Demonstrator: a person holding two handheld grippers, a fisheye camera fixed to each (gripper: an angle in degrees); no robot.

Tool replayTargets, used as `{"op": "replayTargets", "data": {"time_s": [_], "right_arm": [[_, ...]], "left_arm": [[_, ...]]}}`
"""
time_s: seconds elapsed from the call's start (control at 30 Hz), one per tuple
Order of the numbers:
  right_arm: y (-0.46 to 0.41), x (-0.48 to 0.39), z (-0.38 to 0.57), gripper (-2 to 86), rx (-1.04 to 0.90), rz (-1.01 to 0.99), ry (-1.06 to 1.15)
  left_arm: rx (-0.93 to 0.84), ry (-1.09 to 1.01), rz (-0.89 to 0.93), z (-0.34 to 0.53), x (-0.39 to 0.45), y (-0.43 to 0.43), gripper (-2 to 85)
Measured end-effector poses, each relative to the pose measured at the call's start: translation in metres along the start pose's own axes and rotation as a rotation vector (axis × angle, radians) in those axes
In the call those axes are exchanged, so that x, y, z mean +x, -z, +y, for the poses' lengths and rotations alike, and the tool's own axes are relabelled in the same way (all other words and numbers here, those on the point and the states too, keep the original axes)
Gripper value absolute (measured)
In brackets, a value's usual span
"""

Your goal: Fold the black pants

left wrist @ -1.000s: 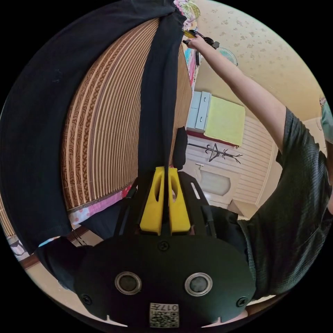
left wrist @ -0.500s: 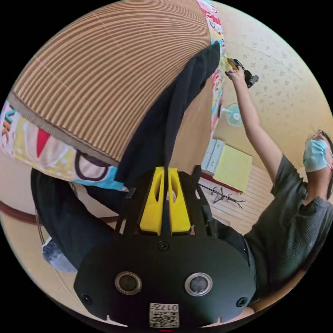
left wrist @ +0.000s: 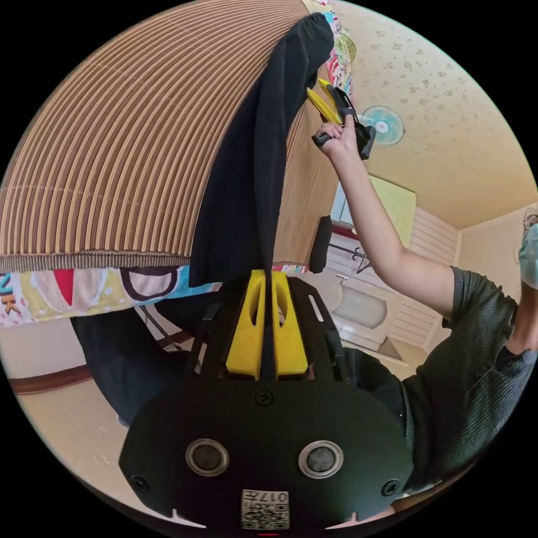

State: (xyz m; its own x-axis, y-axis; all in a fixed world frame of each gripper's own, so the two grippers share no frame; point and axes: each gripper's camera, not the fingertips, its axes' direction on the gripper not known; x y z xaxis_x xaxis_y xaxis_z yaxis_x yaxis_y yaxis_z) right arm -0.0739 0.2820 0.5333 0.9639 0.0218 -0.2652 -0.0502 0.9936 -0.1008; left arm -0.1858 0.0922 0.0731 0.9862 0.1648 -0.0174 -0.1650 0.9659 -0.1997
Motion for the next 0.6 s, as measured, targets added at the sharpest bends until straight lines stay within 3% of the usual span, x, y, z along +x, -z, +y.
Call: {"op": "replayTargets", "data": {"time_s": [0.13, 0.23, 0.33, 0.4, 0.47, 0.5, 0.6], "right_arm": [[-0.02, 0.003, -0.049, 5.2, -0.043, 0.082, -0.072], [0.026, -0.014, -0.064, 1.9, 0.109, -0.067, -0.025], [0.069, -0.034, -0.055, 1.4, 0.184, 0.073, 0.035], [0.058, -0.037, -0.04, 1.9, 0.077, 0.21, 0.098], [0.034, -0.026, -0.029, 3.3, -0.057, 0.197, 0.102], [0.02, -0.016, -0.019, 5.9, -0.105, 0.189, 0.08], [0.006, -0.003, 0.002, 8.9, -0.048, 0.22, 0.023]], "left_arm": [[-0.006, -0.052, 0.215, 0.0, -0.008, 0.013, -0.9], [0.038, -0.172, 0.511, 0.004, -0.005, 0.025, -0.9], [0.03, -0.165, 0.684, 0.008, -0.018, 0.022, -0.9], [0.001, -0.046, 0.575, 0.01, -0.04, 0.013, -0.9], [0.045, 0.162, 0.349, 0.018, -0.072, 0.014, -0.9], [0.061, 0.185, 0.324, 0.019, -0.077, 0.016, -0.9], [0.095, 0.247, 0.218, 0.018, -0.087, 0.024, -0.9]]}}
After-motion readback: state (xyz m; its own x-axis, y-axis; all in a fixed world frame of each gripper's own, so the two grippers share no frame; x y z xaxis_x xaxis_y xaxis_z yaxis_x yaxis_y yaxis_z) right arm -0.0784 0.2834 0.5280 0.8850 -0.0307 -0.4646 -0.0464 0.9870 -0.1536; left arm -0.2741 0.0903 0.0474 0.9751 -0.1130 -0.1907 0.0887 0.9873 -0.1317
